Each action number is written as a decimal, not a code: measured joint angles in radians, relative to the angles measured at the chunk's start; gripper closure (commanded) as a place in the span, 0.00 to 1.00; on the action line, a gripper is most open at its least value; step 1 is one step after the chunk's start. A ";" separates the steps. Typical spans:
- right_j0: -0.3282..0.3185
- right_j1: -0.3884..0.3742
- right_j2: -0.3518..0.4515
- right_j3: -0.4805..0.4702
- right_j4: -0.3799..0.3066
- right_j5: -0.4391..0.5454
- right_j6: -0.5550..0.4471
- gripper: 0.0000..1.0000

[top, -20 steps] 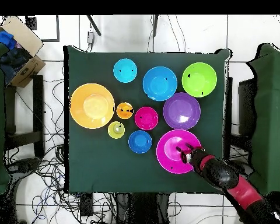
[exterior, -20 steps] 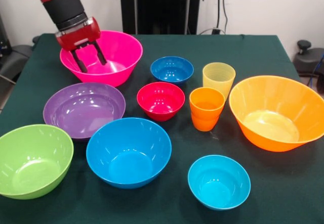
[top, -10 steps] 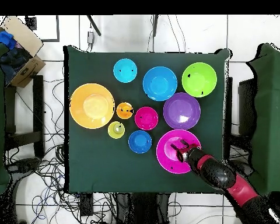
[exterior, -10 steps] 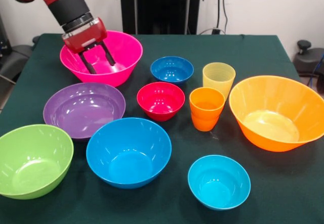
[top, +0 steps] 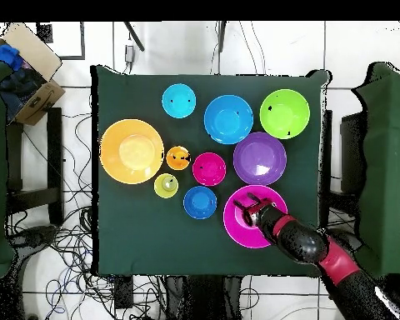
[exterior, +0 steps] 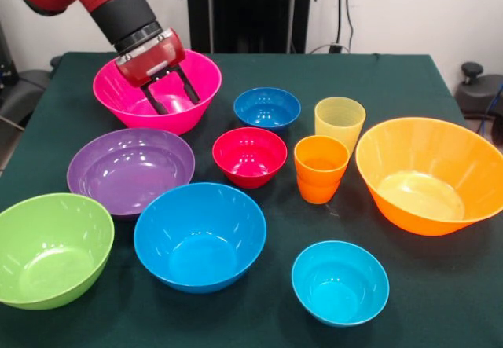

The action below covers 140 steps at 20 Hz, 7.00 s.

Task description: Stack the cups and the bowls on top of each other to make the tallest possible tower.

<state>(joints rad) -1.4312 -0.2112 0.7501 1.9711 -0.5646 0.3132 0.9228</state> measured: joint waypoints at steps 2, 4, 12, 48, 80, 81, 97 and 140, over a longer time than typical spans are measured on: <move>0.000 0.002 0.007 0.000 -0.009 0.000 0.000 0.00; -0.001 0.008 0.015 0.000 -0.033 0.000 0.000 0.00; -0.006 0.020 0.032 0.000 -0.088 0.001 0.000 0.00; 0.076 -0.326 0.136 -0.113 -0.104 0.264 0.000 0.00; 0.046 -0.039 0.185 -0.275 -0.287 0.249 -0.016 0.00; 0.043 -0.027 0.196 -0.286 -0.292 0.249 -0.028 0.00; 0.013 0.008 0.291 -0.366 -0.333 0.227 -0.223 0.00; 0.743 -0.182 -0.512 -0.570 -0.511 -0.331 0.224 0.00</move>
<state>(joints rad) -0.6878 -0.3932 0.2377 1.4011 -1.0758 -0.0180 1.1472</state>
